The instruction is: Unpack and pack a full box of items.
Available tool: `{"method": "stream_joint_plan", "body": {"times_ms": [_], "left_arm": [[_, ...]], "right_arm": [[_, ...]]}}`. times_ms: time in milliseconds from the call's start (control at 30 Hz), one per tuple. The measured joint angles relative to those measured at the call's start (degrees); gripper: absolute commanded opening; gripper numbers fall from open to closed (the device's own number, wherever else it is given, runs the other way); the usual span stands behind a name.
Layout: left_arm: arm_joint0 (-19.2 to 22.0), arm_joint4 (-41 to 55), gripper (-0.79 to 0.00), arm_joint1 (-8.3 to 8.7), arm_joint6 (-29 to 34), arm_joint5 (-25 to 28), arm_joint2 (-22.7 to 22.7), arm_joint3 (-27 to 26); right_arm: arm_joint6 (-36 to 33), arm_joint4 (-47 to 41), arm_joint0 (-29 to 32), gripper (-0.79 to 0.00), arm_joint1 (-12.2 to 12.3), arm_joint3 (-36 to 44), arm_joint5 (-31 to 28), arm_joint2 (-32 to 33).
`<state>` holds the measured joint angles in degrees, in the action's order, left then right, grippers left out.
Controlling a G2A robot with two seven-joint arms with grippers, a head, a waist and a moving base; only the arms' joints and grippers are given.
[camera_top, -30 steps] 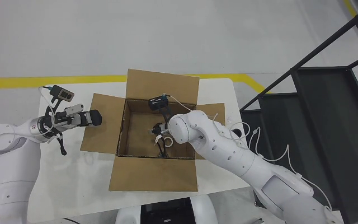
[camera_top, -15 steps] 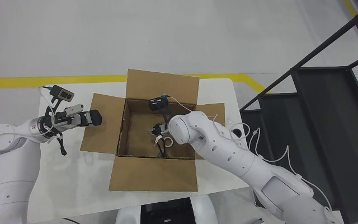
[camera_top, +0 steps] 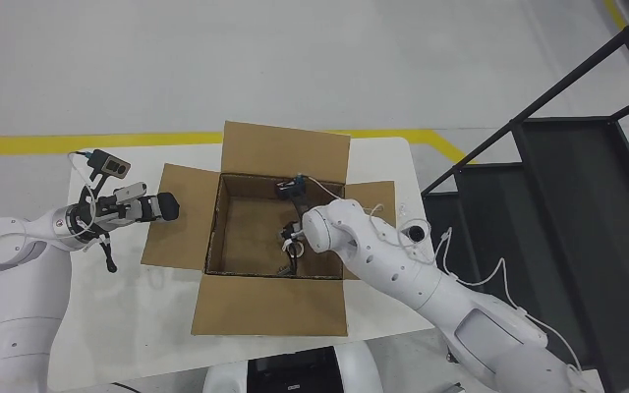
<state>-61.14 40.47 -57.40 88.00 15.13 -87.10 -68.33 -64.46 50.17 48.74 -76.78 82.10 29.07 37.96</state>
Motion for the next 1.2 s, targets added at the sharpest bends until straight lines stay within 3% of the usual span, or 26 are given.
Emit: {"method": "stream_joint_plan", "body": {"times_ms": [33,200,333,467,1067,1167,1200], "left_arm": [[0.0,0.0,0.0,0.0,0.0,0.0,0.0,0.0],[0.0,0.0,0.0,0.0,0.0,0.0,0.0,0.0],[0.0,0.0,0.0,0.0,0.0,0.0,0.0,0.0],[0.0,0.0,0.0,0.0,0.0,0.0,0.0,0.0],[0.0,0.0,0.0,0.0,0.0,0.0,0.0,0.0],[0.0,0.0,0.0,0.0,0.0,0.0,0.0,0.0],[0.0,0.0,0.0,0.0,0.0,0.0,0.0,0.0]], "right_arm": [[-0.2,0.2,0.1,-0.212,0.0,0.0,-0.1,0.0],[-1.3,2.4,1.3,-0.197,0.1,0.1,-1.0,-0.2],[-1.1,3.8,2.5,-0.228,0.1,-0.3,-1.2,-0.3],[-0.7,4.5,3.1,-0.376,-0.1,-0.6,-1.2,-0.2],[1.7,2.2,1.7,-0.493,-3.1,-8.7,-3.3,-1.4],[1.9,1.8,1.5,-0.557,-3.6,-9.7,-3.5,-1.6],[2.0,1.7,1.4,-0.634,-3.7,-10.0,-3.6,-1.6]]}}
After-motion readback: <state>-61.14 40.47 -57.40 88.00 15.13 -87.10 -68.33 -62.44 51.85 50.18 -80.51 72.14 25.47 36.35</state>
